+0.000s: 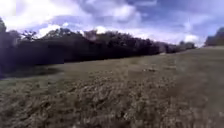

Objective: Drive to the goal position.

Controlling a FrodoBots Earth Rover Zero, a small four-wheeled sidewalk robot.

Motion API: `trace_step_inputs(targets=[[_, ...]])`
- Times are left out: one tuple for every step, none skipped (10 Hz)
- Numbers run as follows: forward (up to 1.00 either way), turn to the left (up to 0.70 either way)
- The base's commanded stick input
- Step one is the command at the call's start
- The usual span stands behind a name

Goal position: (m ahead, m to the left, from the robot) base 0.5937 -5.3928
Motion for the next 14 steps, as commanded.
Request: trace_step_inputs(targets=[[0.7,-0.35],[0.7,-0.35],[0.7,-0.35],[0.7,-0.35],[0.7,-0.35],[0.7,-0.35],[0.7,-0.27],[0.7,-0.05],[0.7,0.0],[0.7,0.0],[0.7,0.0],[0.7,0.0],[0.7,0.0],[0.7,0.0]])
